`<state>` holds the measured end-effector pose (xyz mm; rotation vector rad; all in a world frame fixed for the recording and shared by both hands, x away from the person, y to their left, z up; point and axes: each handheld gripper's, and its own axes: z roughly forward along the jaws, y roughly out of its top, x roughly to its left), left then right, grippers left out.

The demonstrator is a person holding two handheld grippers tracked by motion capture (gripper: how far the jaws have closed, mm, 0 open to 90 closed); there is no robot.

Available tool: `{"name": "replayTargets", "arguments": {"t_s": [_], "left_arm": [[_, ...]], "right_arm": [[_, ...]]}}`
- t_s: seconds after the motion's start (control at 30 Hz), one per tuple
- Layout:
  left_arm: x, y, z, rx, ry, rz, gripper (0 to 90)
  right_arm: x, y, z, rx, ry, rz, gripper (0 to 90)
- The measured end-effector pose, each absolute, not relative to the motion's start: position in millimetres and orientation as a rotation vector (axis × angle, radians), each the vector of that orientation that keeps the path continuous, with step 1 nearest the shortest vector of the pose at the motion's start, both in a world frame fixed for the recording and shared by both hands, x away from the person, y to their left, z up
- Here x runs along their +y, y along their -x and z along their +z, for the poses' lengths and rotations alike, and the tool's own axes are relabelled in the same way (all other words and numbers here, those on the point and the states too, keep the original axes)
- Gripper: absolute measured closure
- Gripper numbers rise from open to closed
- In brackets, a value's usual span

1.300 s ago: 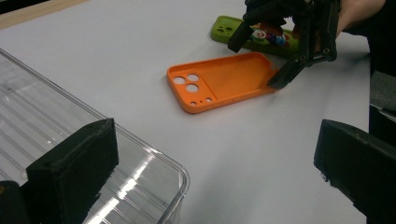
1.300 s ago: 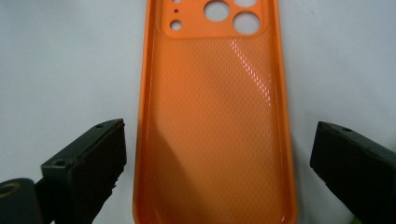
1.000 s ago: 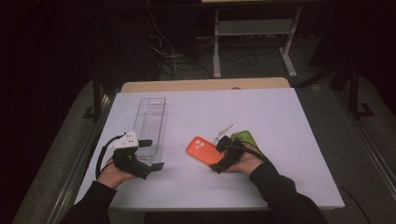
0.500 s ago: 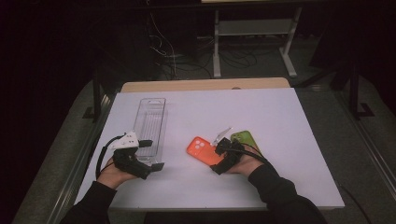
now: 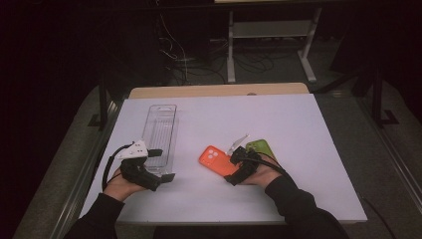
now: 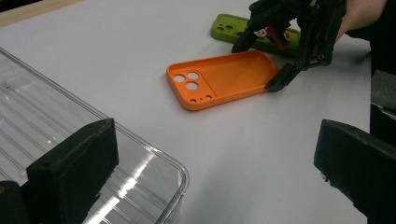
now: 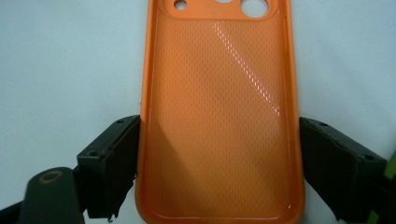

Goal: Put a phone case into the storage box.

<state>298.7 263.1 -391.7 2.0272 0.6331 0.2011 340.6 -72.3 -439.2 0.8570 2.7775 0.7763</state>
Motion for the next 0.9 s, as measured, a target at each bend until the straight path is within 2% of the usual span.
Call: {"name": "replayTargets", "arguments": {"t_s": [0.5,0.9], "left_arm": [[262,-301,-389,0.636,-2.021,0.203,0.0],[249,-316,-372,0.54,-2.097,0.18,0.0]], "right_arm": [[-82,-345,-421,2.782,-0.787,0.834,15.2],[-101,-356,-401,2.832,-0.625,0.882,15.2]]}}
